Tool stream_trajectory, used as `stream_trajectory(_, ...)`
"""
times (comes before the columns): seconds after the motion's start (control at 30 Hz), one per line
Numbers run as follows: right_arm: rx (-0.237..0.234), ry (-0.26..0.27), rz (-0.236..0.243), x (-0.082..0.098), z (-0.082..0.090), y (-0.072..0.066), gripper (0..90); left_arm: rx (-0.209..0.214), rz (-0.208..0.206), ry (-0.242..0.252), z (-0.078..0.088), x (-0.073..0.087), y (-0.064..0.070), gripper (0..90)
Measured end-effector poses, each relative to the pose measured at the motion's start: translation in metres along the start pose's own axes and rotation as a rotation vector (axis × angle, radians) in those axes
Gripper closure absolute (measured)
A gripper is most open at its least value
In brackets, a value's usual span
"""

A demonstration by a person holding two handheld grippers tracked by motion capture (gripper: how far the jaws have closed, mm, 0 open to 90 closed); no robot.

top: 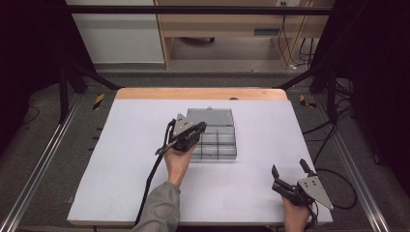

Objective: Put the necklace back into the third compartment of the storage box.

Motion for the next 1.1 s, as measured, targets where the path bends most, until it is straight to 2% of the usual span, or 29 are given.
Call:
stream_trajectory(0.37, 0.005, 0.008, -0.011, 0.000, 0.001, 0.001, 5.4, 0.028, 0.029, -0.025, -0.019, -0.001, 0.000, 85.1)
stream_trajectory(0.6, 0.004, 0.007, -0.011, 0.000, 0.001, 0.001, 5.4, 0.027, 0.004, -0.034, -0.027, -0.005, 0.006, 85.1)
stream_trajectory(0.77, 0.004, 0.006, -0.012, 0.000, 0.001, 0.001, 5.4, 0.033, -0.003, -0.059, -0.035, -0.003, 0.009, 85.1)
stream_trajectory(1.1, 0.004, 0.004, -0.011, 0.000, 0.001, 0.001, 5.5, 0.052, 0.013, -0.123, -0.054, 0.004, 0.012, 85.1)
Point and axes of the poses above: each handheld gripper's, and its own axes: z roughly backward along the jaws, x roughly out of its underside, y roughly to its right, the point moved 3 cm from there along -z, roughly forward along the jaws, and after that the axes turned 13 degrees about z, right-handed, at the moved point
